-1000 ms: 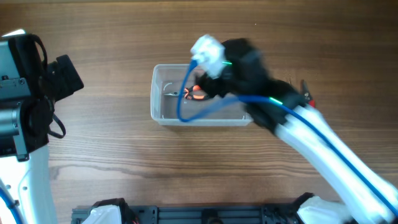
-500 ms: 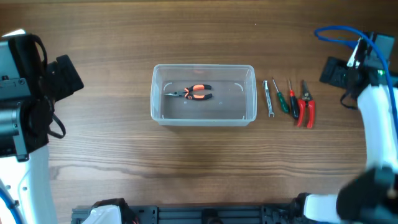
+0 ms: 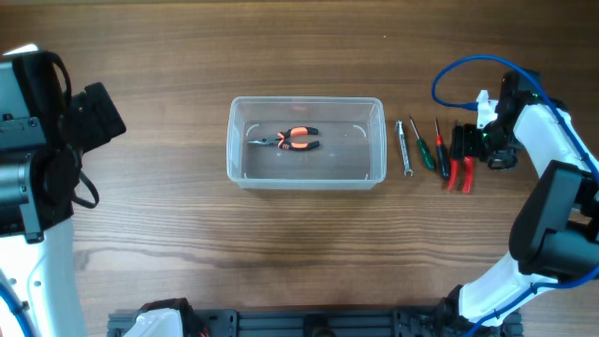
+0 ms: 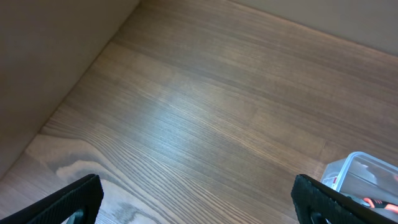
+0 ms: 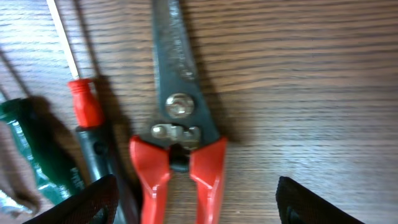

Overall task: Pack container
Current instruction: 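Lower the right gripper onto the red-handled snips and grasp them, then move the snips into the container and open the right gripper, then grasp the red-black screwdriver with the right gripper, then place the red-black screwdriver into the container with the right gripper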

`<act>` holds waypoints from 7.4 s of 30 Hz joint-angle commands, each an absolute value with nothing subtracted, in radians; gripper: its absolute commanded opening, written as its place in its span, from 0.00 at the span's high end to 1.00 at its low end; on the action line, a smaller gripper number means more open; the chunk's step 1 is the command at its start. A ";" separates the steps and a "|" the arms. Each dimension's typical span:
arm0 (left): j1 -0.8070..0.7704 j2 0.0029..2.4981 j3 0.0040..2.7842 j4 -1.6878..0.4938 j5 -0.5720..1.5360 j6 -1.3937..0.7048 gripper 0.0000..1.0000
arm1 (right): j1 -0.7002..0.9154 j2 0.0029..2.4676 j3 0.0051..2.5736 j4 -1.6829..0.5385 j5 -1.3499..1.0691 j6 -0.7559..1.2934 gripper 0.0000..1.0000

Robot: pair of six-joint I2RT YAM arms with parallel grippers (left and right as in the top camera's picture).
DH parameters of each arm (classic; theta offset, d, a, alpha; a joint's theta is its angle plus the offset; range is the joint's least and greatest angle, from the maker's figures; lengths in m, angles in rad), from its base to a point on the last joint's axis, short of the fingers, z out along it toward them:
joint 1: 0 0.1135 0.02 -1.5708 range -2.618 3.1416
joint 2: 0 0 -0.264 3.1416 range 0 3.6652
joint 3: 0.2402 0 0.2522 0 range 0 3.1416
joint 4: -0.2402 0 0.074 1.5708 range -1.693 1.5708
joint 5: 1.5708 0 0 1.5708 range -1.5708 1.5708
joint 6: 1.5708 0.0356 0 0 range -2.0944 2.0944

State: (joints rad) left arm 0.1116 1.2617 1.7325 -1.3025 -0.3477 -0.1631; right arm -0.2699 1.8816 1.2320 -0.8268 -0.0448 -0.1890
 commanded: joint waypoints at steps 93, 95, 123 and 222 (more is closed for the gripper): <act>0.116 1.252 1.731 -1.303 -0.364 -0.165 0.00 | -0.266 1.854 1.026 -0.678 -0.104 0.182 0.96; 0.116 1.252 1.731 -1.303 -0.364 -0.165 0.00 | -0.266 1.809 1.103 -0.720 -0.132 0.182 0.96; 0.116 1.252 1.731 -1.303 -0.364 -0.165 0.00 | 0.548 1.875 1.479 -0.870 0.004 -0.887 0.96; 0.116 1.252 1.731 -1.303 -0.364 -0.165 0.00 | 0.585 1.736 1.372 -0.852 -0.124 -0.735 0.96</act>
